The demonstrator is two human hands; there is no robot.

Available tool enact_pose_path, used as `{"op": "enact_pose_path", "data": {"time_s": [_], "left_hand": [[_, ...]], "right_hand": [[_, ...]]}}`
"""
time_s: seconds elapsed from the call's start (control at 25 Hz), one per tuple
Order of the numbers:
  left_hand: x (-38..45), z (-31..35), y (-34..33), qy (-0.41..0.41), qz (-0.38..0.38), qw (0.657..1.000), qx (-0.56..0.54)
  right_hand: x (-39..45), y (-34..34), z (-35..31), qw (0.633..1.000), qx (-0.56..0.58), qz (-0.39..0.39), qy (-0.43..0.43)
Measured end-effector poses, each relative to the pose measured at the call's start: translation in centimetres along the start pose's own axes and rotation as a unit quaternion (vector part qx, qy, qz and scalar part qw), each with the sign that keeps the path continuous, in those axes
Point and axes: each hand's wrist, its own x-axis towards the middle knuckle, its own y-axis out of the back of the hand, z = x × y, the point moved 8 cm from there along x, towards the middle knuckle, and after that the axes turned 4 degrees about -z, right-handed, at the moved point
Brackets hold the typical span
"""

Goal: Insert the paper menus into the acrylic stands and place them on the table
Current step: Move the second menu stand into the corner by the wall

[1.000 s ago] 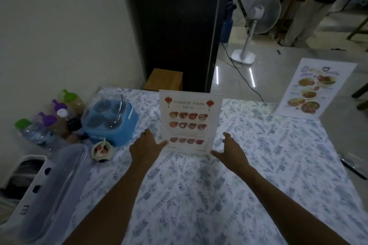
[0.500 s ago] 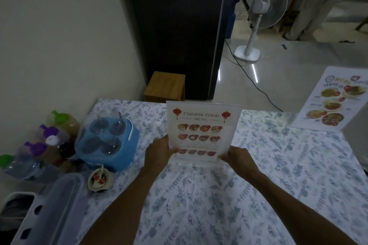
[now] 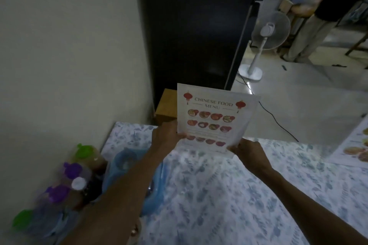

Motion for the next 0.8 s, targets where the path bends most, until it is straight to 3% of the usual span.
{"op": "enact_pose_path", "data": {"time_s": [0.24, 0.44, 0.8], "left_hand": [[6.3, -12.6, 11.8, 0.064, 0.019, 0.996, 0.054], [6.7, -23.4, 14.6, 0.118, 0.039, 0.992, -0.005], [10.7, -27.5, 15.0, 0.175, -0.014, 0.983, 0.052]], "right_hand": [[10.2, -9.4, -12.2, 0.995, 0.084, -0.035, 0.040], [15.4, -20.1, -16.7, 0.973, 0.204, -0.099, 0.049], [18.1, -23.0, -18.0, 0.983, 0.131, -0.114, 0.065]]}}
